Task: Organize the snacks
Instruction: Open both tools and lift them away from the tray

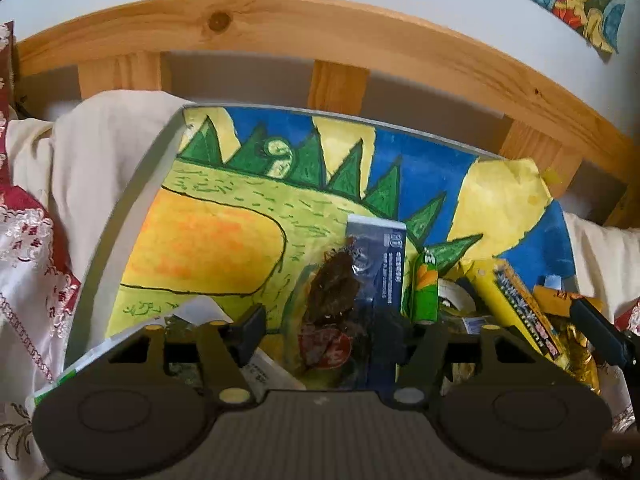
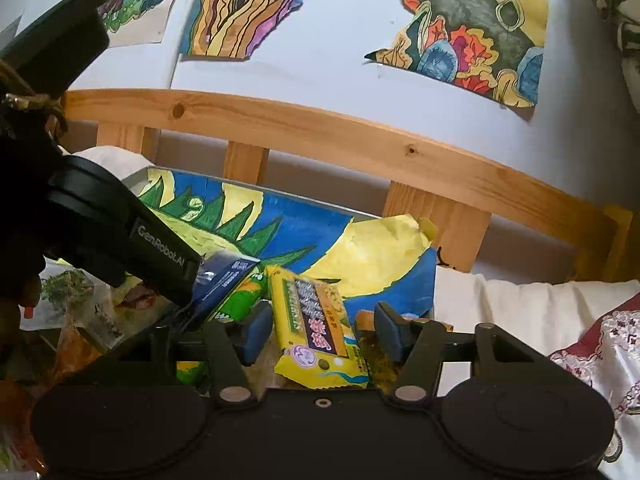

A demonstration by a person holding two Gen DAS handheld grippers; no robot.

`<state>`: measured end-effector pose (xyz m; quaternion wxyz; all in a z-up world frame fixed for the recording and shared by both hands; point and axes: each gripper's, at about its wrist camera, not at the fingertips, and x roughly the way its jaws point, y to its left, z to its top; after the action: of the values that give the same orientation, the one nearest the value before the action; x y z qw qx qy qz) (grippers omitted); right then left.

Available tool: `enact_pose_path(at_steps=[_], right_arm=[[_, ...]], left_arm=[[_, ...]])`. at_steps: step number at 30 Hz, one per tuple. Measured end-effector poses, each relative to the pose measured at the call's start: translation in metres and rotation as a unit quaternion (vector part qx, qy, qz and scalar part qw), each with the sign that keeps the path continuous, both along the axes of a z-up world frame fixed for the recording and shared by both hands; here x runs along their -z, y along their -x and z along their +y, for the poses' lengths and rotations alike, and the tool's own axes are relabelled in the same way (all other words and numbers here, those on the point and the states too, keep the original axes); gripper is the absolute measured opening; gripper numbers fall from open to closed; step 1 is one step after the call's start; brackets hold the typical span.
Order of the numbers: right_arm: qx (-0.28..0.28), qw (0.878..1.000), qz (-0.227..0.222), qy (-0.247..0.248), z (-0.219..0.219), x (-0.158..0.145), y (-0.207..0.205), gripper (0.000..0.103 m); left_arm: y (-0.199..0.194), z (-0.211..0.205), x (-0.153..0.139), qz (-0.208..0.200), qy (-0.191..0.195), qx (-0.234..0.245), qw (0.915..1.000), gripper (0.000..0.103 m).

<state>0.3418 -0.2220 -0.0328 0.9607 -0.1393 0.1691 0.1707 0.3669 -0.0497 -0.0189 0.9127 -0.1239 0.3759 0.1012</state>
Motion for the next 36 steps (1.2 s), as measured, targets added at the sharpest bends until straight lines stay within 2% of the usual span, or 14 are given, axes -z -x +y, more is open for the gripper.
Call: enact_pose_path(at_steps=[4, 9, 11, 13, 17, 20, 28, 36], right_arm=[[0.005, 1.000, -0.009, -0.001, -0.002, -0.006, 0.004, 0.072], [0.014, 1.000, -0.020, -0.007, -0.005, -0.019, 0.014, 0.078], [0.018, 0.999, -0.024, -0.012, -0.006, -0.025, 0.020, 0.082], [0.021, 0.999, -0.027, -0.016, -0.007, -0.032, 0.026, 0.085], [0.021, 0.999, -0.024, -0.032, -0.010, -0.045, 0.041, 0.087], [0.021, 0.999, -0.026, -0.039, -0.009, -0.053, 0.055, 0.093], [0.007, 0.998, -0.044, -0.048, 0.002, -0.073, 0.094, 0.101], [-0.005, 0.998, -0.049, -0.050, 0.007, -0.085, 0.140, 0.102]], left_arm=[[0.007, 0.005, -0.008, -0.015, 0.006, -0.008, 0.9998, 0.080], [0.023, 0.012, -0.020, -0.037, 0.009, -0.021, 0.9991, 0.090], [0.031, 0.015, -0.025, -0.048, 0.007, -0.031, 0.9983, 0.097], [0.040, 0.018, -0.029, -0.058, 0.004, -0.040, 0.9975, 0.099], [0.061, 0.027, -0.038, -0.075, -0.003, -0.058, 0.9955, 0.101], [0.079, 0.036, -0.043, -0.090, -0.002, -0.068, 0.9936, 0.102], [0.134, 0.052, -0.051, -0.102, -0.001, -0.090, 0.9907, 0.102], [0.184, 0.061, -0.051, -0.109, -0.016, -0.096, 0.9893, 0.102]])
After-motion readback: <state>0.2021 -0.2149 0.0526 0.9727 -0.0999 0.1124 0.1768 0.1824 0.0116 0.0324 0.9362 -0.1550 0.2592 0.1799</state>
